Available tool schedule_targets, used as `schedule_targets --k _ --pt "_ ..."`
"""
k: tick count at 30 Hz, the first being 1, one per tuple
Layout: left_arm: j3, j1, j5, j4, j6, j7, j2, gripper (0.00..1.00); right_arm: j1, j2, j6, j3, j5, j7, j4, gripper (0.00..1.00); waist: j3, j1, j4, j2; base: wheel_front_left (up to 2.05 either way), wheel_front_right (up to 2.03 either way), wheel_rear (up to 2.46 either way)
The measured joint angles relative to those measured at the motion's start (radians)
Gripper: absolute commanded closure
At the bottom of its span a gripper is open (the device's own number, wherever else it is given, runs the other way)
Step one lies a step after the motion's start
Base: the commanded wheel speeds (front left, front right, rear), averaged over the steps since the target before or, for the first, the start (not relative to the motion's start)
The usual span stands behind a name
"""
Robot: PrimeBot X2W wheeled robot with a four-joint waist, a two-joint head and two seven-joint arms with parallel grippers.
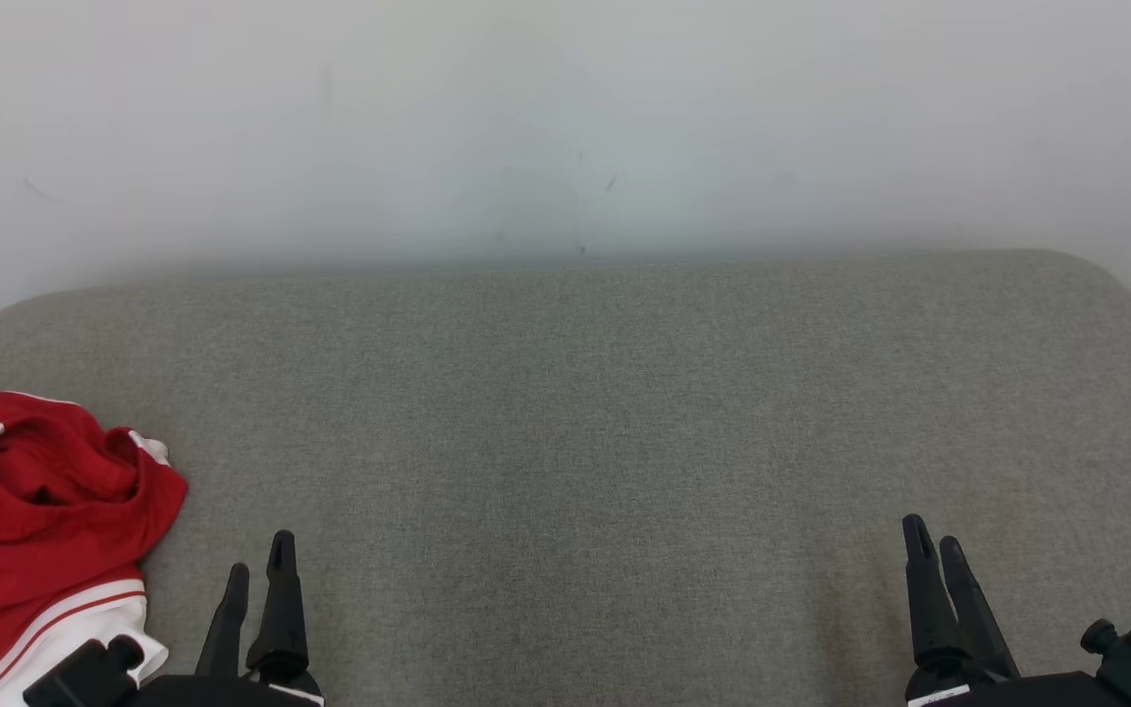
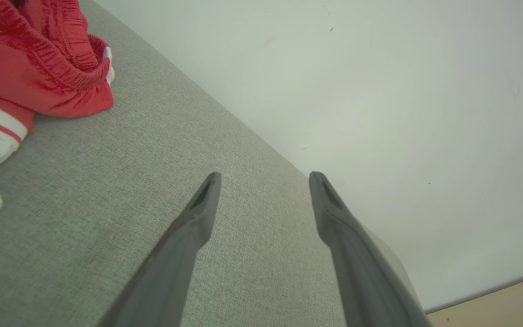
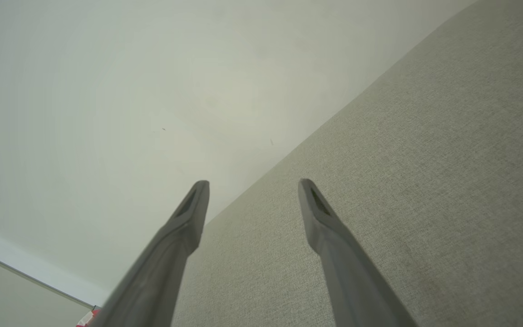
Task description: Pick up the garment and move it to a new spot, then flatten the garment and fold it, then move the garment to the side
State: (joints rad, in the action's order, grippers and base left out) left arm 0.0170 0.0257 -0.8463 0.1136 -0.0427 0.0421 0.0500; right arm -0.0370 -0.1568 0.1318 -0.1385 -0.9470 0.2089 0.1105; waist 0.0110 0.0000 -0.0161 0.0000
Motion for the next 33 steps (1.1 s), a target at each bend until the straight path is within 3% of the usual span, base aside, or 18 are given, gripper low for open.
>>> schedule_targets --k 33 --pt "0.100 -0.006 0.386 -0.010 0.067 0.102 0.035 0.00 0.001 0.049 0.000 0.029 0.434 0.022 0.010 0.00 0.022 0.0000 -0.008 0.0000 0.00 0.00 0.00"
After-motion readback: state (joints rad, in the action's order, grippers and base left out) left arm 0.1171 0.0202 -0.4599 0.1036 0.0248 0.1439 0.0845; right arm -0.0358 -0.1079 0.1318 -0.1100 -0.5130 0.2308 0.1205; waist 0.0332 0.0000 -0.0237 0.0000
